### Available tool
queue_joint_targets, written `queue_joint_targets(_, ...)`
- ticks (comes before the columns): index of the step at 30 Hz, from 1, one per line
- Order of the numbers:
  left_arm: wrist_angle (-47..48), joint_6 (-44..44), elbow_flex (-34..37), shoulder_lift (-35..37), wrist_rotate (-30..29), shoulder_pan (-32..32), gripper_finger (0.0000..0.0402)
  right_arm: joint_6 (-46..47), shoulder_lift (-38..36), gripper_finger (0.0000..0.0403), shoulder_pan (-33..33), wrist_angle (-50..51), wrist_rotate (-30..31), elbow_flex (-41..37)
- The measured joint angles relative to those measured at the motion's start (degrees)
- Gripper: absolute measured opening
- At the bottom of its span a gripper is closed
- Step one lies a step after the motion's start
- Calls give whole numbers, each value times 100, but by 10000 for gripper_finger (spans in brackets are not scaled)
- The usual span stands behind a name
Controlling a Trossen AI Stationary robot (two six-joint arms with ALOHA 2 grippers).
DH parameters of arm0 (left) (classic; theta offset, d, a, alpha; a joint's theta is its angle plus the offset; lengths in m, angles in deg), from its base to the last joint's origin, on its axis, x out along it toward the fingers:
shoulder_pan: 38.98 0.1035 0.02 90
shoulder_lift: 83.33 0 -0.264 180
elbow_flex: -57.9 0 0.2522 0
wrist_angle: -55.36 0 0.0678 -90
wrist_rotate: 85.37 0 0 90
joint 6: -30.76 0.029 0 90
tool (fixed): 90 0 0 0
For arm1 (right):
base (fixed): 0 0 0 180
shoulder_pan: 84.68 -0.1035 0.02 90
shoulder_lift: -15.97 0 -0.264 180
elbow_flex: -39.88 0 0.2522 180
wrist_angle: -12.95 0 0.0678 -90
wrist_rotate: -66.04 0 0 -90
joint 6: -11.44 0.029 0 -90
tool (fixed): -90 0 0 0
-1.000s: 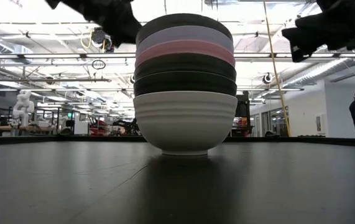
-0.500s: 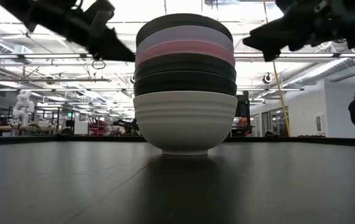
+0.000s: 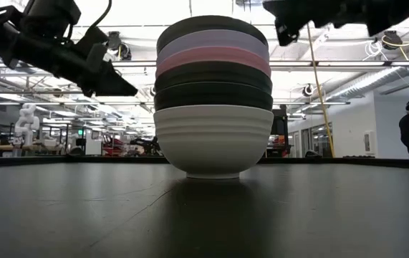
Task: Nest bowls inside each other
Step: Stack the black bowl into the purple bowl
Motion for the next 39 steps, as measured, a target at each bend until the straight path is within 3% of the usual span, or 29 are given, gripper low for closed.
queue_joint_targets(19,-179,24,45,-4,361,-22,88,93,2277,128,-46,-1048,-547,1040)
queue_joint_targets(39,-187,81,45,-4,363,-26,88,106,2584,128,-430,-1394,-551,1078)
